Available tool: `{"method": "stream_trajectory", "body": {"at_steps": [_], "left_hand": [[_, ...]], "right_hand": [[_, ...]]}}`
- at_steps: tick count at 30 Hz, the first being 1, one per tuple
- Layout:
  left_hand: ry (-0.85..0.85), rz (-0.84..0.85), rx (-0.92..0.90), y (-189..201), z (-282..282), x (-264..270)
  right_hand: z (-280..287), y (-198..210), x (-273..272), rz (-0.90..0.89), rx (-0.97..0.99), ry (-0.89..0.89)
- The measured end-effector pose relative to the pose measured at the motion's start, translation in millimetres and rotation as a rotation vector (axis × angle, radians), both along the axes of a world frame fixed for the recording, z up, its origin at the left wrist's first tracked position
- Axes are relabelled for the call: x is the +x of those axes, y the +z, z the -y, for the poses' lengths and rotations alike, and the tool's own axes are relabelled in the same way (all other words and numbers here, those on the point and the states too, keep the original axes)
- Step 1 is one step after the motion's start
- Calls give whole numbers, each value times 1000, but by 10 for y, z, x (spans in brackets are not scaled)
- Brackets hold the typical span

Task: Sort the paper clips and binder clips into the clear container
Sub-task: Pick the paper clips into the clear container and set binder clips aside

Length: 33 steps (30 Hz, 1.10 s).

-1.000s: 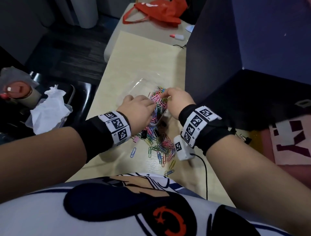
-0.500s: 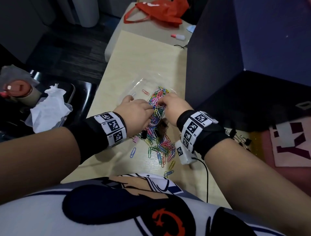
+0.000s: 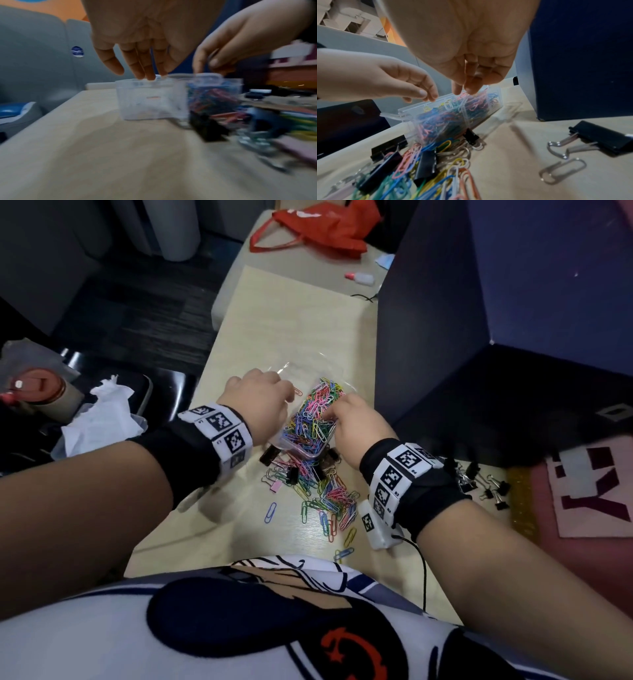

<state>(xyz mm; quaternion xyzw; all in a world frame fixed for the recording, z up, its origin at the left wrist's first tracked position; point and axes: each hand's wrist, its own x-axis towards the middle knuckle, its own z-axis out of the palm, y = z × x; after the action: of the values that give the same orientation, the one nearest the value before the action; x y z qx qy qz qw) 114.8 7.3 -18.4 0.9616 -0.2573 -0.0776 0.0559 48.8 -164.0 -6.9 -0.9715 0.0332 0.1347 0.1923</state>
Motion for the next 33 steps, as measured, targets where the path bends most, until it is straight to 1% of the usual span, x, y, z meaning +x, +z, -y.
{"method": "stream_trajectory", "body": {"at_steps": [2, 4, 6, 8, 15, 19, 23, 24, 26, 28, 33], "left_hand": [[1, 1, 102, -38, -24, 131], [-40, 55, 175, -72, -39, 225], [-45, 131, 196, -90, -25, 288], [-28, 162, 207, -87, 4, 337], [27, 117, 255, -177, 52, 386], [-46, 163, 319, -112, 107, 334], [-190, 231, 232, -112, 180, 320], [-238, 220, 231, -128, 213, 319], [-295, 148, 268, -160, 279, 312], [-304, 81, 329, -163, 318, 301], [-295, -18, 472, -54, 265, 307]], "right_hand": [[-12, -5, -21, 11, -7, 12], [-21, -13, -47, -8, -21, 29], [-21, -21, -82, -32, -24, 41], [-19, -21, -115, -26, -11, 41], [-9, -2, -131, -14, 3, 54], [-6, -19, -122, -27, 7, 45], [-5, -47, -117, -37, 4, 37], [-5, -50, -117, -36, 3, 38], [-6, -49, -115, -37, 2, 39], [-4, -48, -112, -39, 1, 39], [3, -48, -125, -42, 8, 42]]}}
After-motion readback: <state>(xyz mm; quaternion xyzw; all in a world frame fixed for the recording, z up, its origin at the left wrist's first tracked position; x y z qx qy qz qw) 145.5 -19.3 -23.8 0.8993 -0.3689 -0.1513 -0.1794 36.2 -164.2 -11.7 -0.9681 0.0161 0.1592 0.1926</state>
